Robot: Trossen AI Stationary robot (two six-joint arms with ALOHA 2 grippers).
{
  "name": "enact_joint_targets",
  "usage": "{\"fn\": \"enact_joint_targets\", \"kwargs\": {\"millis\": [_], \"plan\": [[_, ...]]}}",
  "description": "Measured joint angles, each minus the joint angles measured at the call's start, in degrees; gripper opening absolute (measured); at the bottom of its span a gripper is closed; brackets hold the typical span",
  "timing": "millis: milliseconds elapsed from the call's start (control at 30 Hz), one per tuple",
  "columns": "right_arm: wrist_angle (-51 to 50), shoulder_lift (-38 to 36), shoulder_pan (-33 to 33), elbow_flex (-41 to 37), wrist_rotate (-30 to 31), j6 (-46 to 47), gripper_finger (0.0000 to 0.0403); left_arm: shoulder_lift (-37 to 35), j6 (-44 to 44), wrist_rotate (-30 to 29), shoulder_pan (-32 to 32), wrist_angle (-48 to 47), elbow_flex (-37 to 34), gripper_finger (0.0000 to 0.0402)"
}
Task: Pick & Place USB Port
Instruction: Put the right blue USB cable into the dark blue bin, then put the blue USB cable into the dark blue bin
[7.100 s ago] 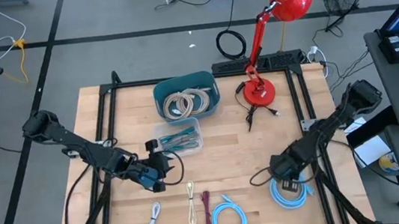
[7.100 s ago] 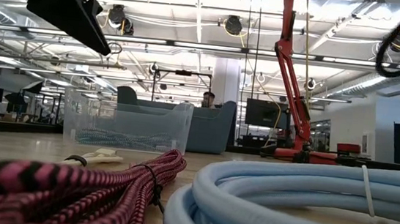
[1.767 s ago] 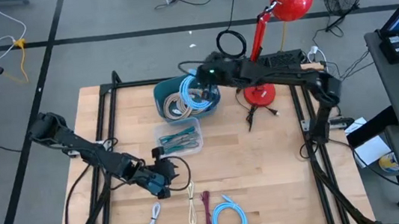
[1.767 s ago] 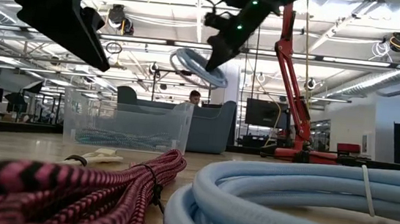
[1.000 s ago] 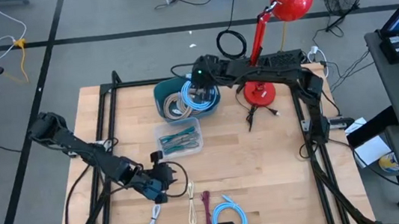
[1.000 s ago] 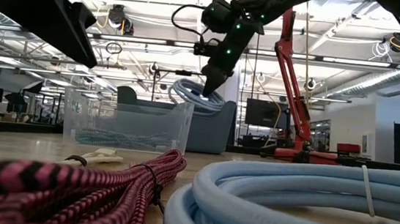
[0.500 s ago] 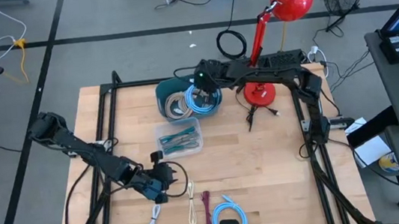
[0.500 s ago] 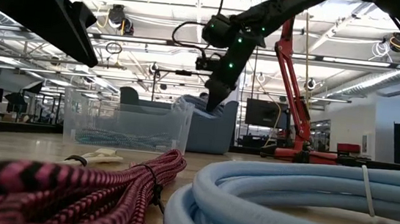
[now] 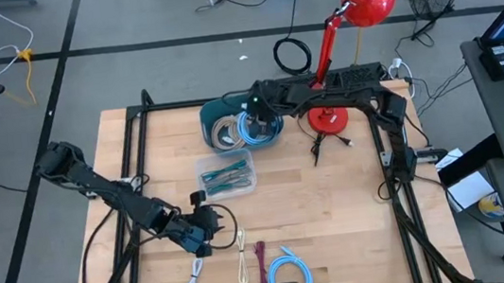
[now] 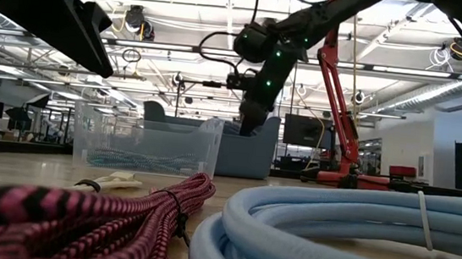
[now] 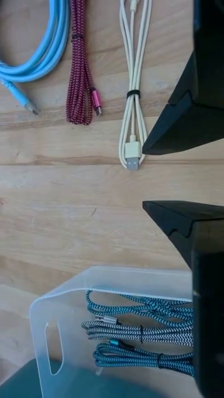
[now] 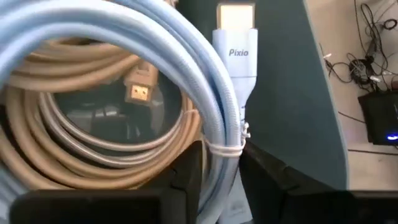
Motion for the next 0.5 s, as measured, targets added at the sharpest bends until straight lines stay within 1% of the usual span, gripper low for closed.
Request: {"fn": "enact_joint_targets", "kwargs": {"millis": [200, 400, 500], "plan": [[0.06, 0.0, 1.47, 0.99, 0.33, 0.09, 0.0143, 0.0, 0.07, 0.0, 0.0, -0.07, 0.0, 0.0133], [-0.29, -0.52, 4.37, 4.57, 8.22, -1.27, 0.0164, 0.0, 0.07, 0.0, 0.0, -0.08, 0.0, 0.0133], [-0.54, -2.7, 6.63, 6.5, 8.9, -1.24, 0.0166, 0.0, 0.12, 0.0, 0.0, -0.09, 0.0, 0.0133]]}}
